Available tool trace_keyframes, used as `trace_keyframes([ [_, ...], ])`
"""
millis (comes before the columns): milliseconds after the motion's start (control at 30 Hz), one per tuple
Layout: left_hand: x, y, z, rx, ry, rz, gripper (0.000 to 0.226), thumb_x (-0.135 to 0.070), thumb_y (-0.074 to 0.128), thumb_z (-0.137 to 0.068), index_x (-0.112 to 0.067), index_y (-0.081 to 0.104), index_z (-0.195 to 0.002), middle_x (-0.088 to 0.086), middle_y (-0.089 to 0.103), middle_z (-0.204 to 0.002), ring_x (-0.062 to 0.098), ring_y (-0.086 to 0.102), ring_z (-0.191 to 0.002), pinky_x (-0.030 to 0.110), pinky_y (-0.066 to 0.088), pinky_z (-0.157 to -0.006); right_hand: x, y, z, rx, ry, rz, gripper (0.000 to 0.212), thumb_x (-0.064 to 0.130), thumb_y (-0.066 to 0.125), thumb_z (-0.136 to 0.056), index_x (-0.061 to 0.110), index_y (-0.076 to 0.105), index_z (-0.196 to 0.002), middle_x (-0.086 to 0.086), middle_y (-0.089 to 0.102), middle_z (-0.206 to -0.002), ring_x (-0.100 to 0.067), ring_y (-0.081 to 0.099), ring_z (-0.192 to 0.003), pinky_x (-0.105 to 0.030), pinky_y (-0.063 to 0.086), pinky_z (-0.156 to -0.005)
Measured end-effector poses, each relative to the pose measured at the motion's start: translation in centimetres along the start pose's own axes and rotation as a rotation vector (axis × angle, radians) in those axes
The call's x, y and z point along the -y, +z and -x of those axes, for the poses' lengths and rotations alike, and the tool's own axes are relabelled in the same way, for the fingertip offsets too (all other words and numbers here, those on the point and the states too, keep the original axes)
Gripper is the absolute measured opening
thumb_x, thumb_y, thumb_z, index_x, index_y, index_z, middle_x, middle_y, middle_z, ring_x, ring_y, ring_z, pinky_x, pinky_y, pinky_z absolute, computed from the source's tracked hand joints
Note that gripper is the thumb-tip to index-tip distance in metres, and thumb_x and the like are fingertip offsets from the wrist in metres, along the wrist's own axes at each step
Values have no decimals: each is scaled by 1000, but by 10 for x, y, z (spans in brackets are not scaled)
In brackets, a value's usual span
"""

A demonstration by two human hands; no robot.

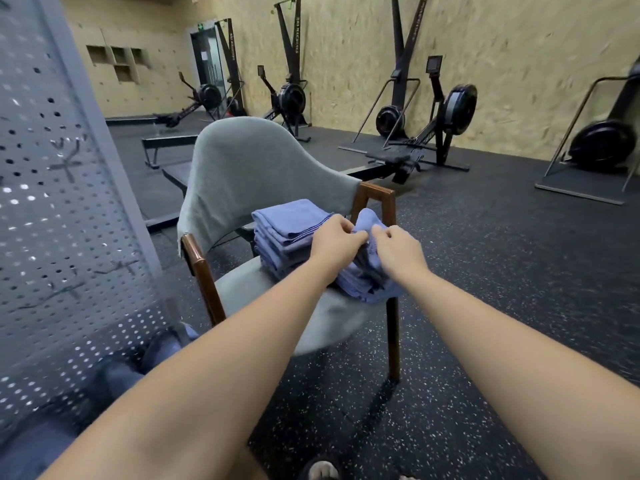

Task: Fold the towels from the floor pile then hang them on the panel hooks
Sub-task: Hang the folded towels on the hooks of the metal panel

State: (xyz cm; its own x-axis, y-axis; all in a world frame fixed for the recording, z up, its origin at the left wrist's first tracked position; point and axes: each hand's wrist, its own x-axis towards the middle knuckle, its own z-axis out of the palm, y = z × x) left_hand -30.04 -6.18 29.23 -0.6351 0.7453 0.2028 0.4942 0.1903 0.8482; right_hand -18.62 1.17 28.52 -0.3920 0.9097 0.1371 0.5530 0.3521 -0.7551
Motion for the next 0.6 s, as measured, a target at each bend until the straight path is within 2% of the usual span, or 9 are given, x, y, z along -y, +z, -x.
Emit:
trace_keyframes([
  [33,-3,-5,8,11,50,2,16,-23,72,-86,-12,62,-82,2,66,-76,20,52,-70,35,45,-68,2,-5,1,-9,27,-73,44,54,44,-104,17,56,-85,-12,65,-104,-35,57,-103,-40,41,-86],
  [100,-6,-11,23,51,129,26,11,-23,74,-85,-19,66,-91,-4,74,-87,12,64,-79,32,52,-78,2,-13,-1,2,111,-243,58,75,51,-87,18,62,-89,-15,71,-102,-38,67,-100,-44,55,-86],
  [167,-7,-21,41,96,195,22,13,-19,74,-82,-22,65,-90,-7,75,-86,10,68,-80,34,54,-82,7,-20,5,92,172,-414,62,77,65,-77,17,68,-93,-11,73,-92,-32,70,-83,-41,62,-70],
  [233,-7,-35,59,127,244,-9,14,-18,75,-82,-21,65,-91,-6,76,-86,14,72,-83,38,57,-83,15,-24,18,247,204,-499,44,56,78,-84,15,74,-102,-6,78,-89,-24,72,-73,-36,63,-67],
  [300,-4,-52,76,188,232,30,14,-22,79,-84,-20,67,-91,-5,78,-88,16,74,-88,39,59,-85,21,-21,28,394,159,-474,12,26,74,-93,15,75,-96,-6,76,-81,-18,69,-62,-31,59,-63],
  [333,0,-61,85,230,214,75,16,-25,82,-85,-20,68,-92,-4,79,-90,15,74,-86,37,60,-85,26,-19,36,432,113,-462,9,16,69,-94,17,73,-85,-6,69,-73,-16,64,-55,-28,55,-56],
  [400,10,-81,104,264,172,187,21,-30,86,-87,-19,71,-96,-1,79,-95,9,71,-84,32,58,-82,36,-11,51,479,6,-391,31,12,70,-95,20,63,-66,-4,52,-62,-12,50,-48,-23,39,-48],
  [500,34,-120,126,60,123,205,22,-33,83,-92,-25,68,-106,-4,77,-98,4,69,-84,24,55,-80,63,-2,89,549,-200,-211,26,20,76,-95,19,60,-74,8,54,-59,-2,47,-48,-19,35,-44],
  [600,71,-166,148,-119,59,175,25,-36,80,-94,-34,67,-116,-13,76,-108,0,71,-98,24,55,-89,92,11,129,643,-425,-17,32,28,80,-90,20,53,-76,10,50,-66,-3,44,-61,-25,37,-57],
])
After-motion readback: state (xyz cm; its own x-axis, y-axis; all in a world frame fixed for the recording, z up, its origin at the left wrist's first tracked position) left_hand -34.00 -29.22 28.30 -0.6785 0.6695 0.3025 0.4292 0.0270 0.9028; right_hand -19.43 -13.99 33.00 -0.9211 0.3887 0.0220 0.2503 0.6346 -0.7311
